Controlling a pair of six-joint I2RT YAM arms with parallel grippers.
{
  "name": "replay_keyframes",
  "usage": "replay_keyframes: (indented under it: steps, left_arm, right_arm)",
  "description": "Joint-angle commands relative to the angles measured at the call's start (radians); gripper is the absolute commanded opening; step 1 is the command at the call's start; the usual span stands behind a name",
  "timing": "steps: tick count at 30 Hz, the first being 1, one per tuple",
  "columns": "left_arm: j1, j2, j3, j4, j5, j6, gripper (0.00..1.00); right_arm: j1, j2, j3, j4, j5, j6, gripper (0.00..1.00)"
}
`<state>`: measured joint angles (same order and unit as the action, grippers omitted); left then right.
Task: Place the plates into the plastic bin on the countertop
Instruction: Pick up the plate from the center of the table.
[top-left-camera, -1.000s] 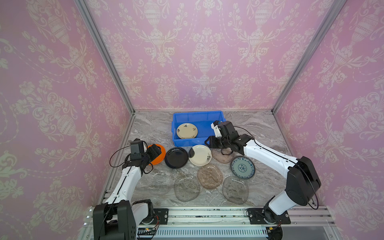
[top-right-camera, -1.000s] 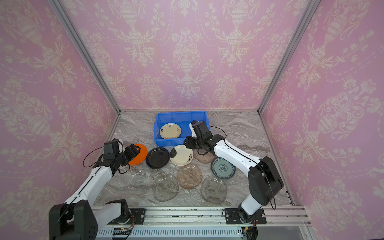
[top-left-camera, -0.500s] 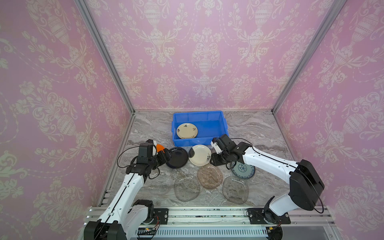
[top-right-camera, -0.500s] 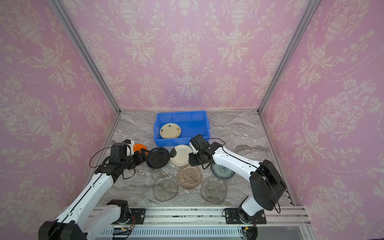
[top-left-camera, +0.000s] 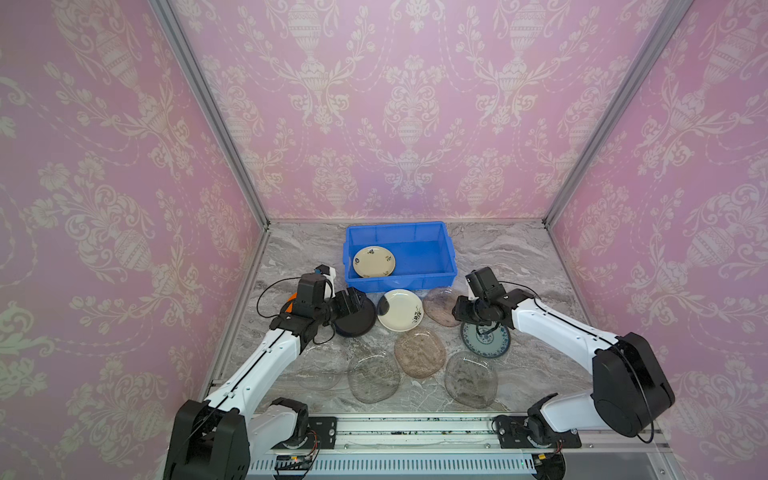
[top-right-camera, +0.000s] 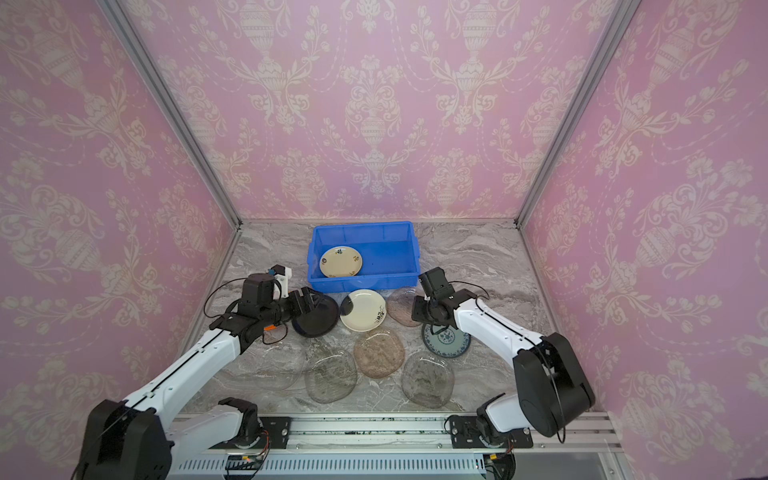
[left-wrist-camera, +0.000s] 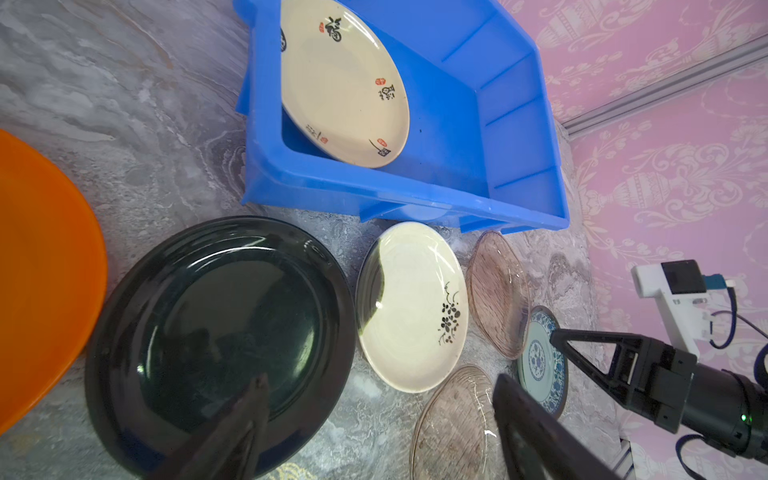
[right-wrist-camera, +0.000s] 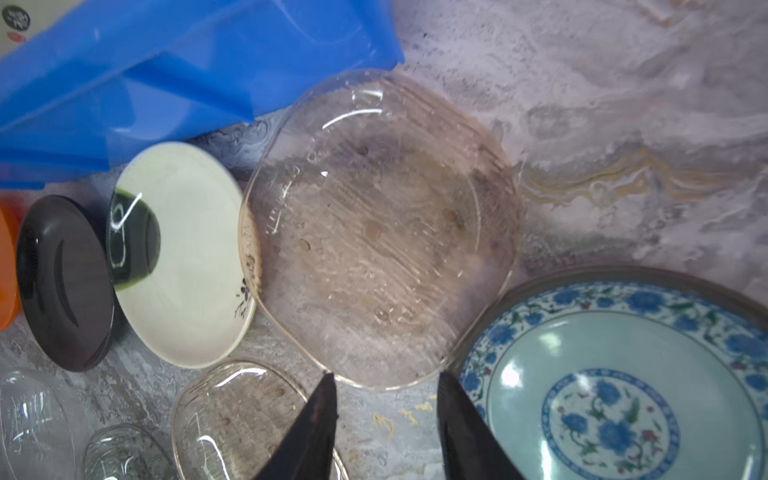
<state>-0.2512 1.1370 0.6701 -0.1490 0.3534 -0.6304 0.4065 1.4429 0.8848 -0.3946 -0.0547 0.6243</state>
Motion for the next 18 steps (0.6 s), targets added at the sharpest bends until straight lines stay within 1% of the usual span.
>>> replay_keyframes:
  steps: [1,2,9,12,16,18]
  left_arm:
    - [-0.031,0.043,0.045,0.071,-0.006,-0.004,0.86]
    - [-0.038,0.062,0.054,0.084,0.001,-0.007,0.86]
    - [-0.063,0.170,0.129,0.157,0.033,-0.012,0.86]
    - [-0.069,0.216,0.147,0.184,0.050,-0.015,0.87]
    - [-0.079,0.245,0.160,0.206,0.045,-0.019,0.86]
    - [-0.080,0.253,0.166,0.206,0.042,-0.018,0.86]
  right_arm:
    - [-0.053,0.030,0.028,0.072,-0.006,-0.020,0.42]
    - [-0.071,0.040,0.034,0.079,-0.004,-0.047,0.42]
    - [-0.160,0.115,0.055,0.128,-0.025,-0.101,0.41]
    - [-0.179,0.164,0.062,0.137,-0.047,-0.119,0.40]
    - [-0.185,0.211,0.063,0.147,-0.068,-0.121,0.37]
    - [-0.188,0.227,0.062,0.153,-0.067,-0.120,0.33]
